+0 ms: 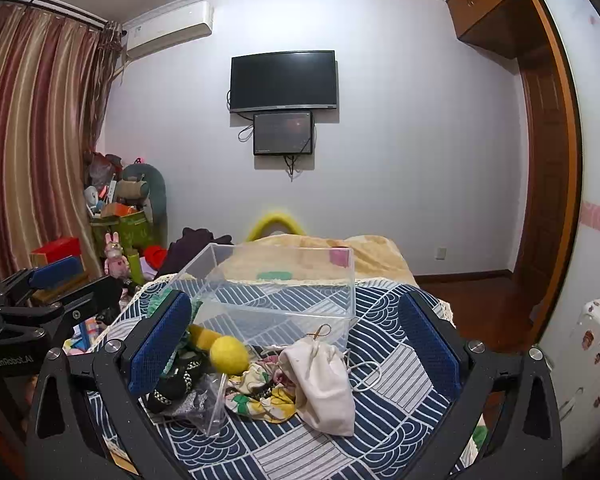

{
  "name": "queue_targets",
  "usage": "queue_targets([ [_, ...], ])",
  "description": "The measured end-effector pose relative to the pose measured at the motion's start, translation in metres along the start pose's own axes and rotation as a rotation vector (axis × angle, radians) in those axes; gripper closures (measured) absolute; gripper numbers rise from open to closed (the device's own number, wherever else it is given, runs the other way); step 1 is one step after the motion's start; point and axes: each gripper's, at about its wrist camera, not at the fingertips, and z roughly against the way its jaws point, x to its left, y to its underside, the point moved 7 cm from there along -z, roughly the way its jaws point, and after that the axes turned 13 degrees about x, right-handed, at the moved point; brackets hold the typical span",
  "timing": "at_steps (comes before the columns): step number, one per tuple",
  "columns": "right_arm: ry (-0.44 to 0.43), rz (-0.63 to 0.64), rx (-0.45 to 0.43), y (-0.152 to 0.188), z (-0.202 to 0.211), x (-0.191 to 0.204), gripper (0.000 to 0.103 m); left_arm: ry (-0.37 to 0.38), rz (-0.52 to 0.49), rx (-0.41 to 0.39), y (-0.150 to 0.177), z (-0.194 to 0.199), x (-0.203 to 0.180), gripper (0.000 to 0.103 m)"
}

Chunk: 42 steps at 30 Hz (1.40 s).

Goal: Organize soft objects

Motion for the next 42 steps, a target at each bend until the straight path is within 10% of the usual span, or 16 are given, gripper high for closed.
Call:
queue_targets([
  [42, -0.021, 0.000, -0.025, -0.0013, 0.0063, 0.0040, 0.000, 0.006, 0.000, -0.024, 0.0011, 0.0084, 0.0024, 0.000],
])
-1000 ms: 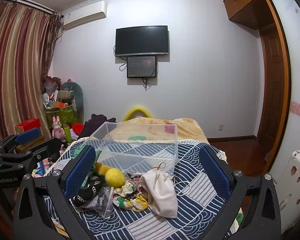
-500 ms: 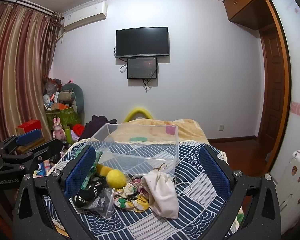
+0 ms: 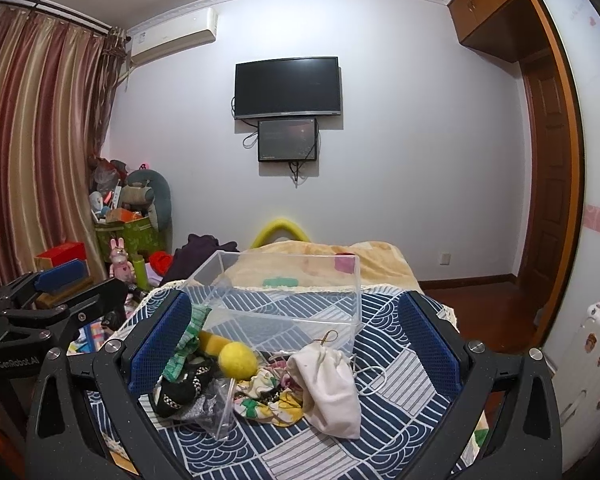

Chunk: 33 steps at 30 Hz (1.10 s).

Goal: Organize soft objects

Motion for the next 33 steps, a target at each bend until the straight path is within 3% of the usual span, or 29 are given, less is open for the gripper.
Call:
queue_targets([
  [21, -0.011, 0.008, 0.014, 0.006, -0.017, -0.004, 0.001, 0.037, 0.003, 0.035, 0.002, -0.017, 0.003, 0.000],
  [26, -0.012, -0.027, 0.076, 0.015, -0.035, -0.017, 0.012, 0.012, 0.006, 0.094, 0.007, -0.041, 0.011, 0.019],
  [33, -0.035, -0.076, 0.233, 0.042, -0.072, -0.033, 0.029, -0.014, 0.050, 0.202, 0.026, -0.084, 0.029, 0.020],
])
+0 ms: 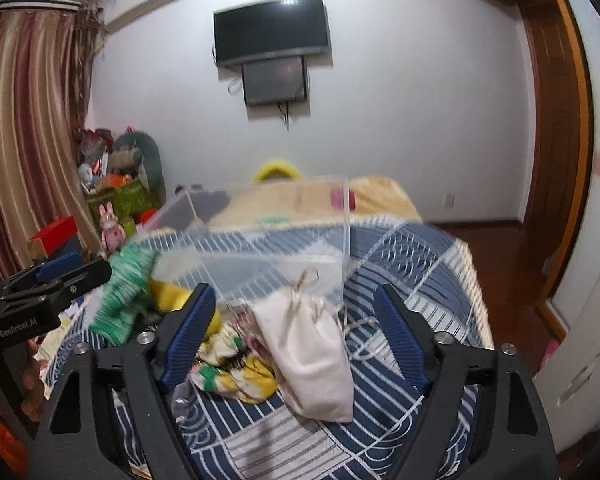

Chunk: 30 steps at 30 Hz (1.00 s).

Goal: Organize soft objects
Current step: 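Grasp the green knit glove with the left gripper while the right grasps the white pouch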

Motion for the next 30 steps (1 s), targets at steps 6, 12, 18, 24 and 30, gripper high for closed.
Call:
queue_targets([
  [6, -0.003, -0.016, 0.100, 0.014, -0.025, -0.007, 0.033, -0.025, 0.005, 0.074, 0.015, -0.032, 0.008, 0.020],
  [12, -0.064, -0.026, 0.219, 0.030, -0.050, -0.007, 0.061, 0.034, 0.042, 0.141, 0.025, -0.049, 0.014, 0.044],
  [18, -0.054, -0.050, 0.204, 0.031, -0.042, -0.014, 0.085, 0.062, 0.061, 0.163, 0.030, -0.051, 0.016, 0.067],
  [24, -0.025, -0.043, 0.117, 0.019, -0.020, -0.017, 0.087, 0.034, 0.043, 0.097, 0.023, -0.030, 0.018, 0.070],
  [30, -0.034, -0.035, 0.044, 0.000, 0.004, -0.010, 0.087, 0.012, 0.024, 0.022, 0.005, -0.005, 0.020, 0.070],
])
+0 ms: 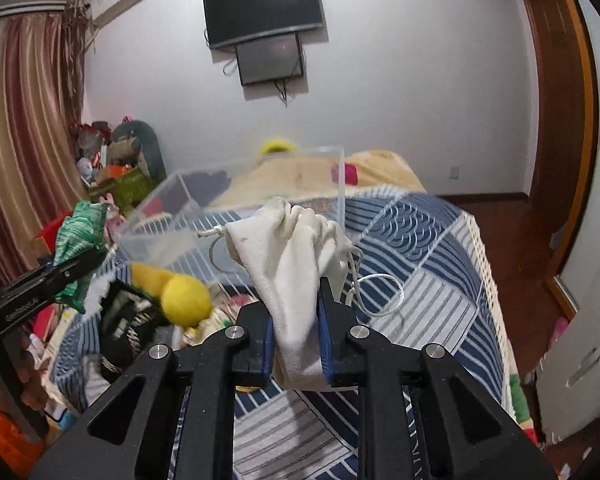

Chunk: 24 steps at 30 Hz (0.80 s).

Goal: Organize soft objects
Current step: 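Grasp the green knit glove with the left gripper while the right grasps the white pouch, then lower the glove into the clear box with the left gripper while the right drops the pouch in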

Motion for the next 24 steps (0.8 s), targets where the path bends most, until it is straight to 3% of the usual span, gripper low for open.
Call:
queue_targets([
  [13, 0.014, 0.053, -0.129, -0.064, 0.015, 0.013, 0.087, -0.015, -0.029, -0.049, -0.056, -0.003, 0.001, 0.070],
  [18, 0.012, 0.055, -0.129, -0.082, -0.002, 0.015, 0.087, -0.005, -0.046, -0.043, -0.077, -0.016, -0.005, 0.070],
  [24, 0.013, 0.063, -0.070, -0.090, -0.039, 0.020, 0.087, -0.002, -0.086, 0.005, -0.086, -0.040, -0.016, 0.070],
])
